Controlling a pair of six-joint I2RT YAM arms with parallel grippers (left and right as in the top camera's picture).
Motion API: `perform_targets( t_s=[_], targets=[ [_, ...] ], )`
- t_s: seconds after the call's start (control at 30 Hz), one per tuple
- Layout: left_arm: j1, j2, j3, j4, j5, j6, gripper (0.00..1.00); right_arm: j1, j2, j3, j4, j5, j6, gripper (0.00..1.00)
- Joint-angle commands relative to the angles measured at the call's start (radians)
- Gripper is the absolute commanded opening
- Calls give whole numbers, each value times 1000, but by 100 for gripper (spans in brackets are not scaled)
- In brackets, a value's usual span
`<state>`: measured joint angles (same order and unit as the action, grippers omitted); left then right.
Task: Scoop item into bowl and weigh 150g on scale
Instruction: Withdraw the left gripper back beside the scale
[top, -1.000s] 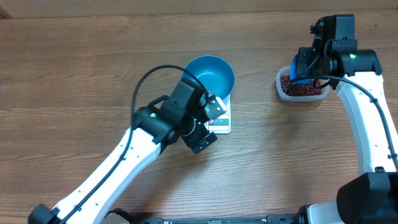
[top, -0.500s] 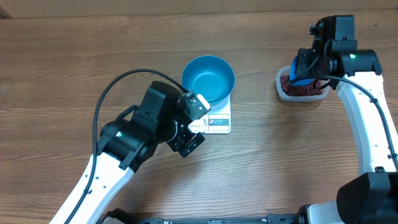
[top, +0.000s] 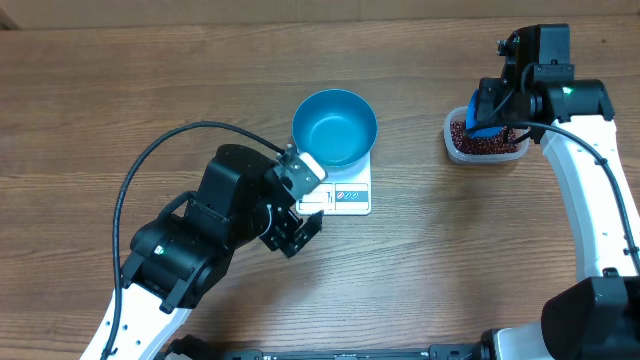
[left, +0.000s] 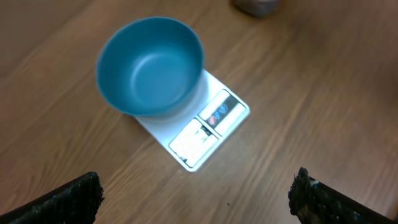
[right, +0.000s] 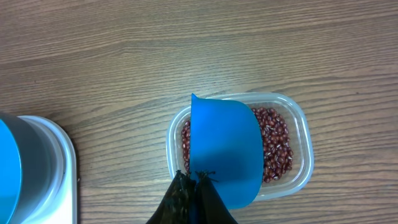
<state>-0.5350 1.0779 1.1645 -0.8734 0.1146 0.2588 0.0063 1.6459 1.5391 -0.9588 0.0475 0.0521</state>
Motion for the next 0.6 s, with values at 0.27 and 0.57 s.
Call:
perform_targets(
  t_s=[0.27,0.57],
  targets=[
    [5,-5,-10,38,-141,-232,100,-2,-7,37,7,-9,3,4],
    [5,47,-51,40,-140,-233,99,-2,-7,37,7,-9,3,4]
  ],
)
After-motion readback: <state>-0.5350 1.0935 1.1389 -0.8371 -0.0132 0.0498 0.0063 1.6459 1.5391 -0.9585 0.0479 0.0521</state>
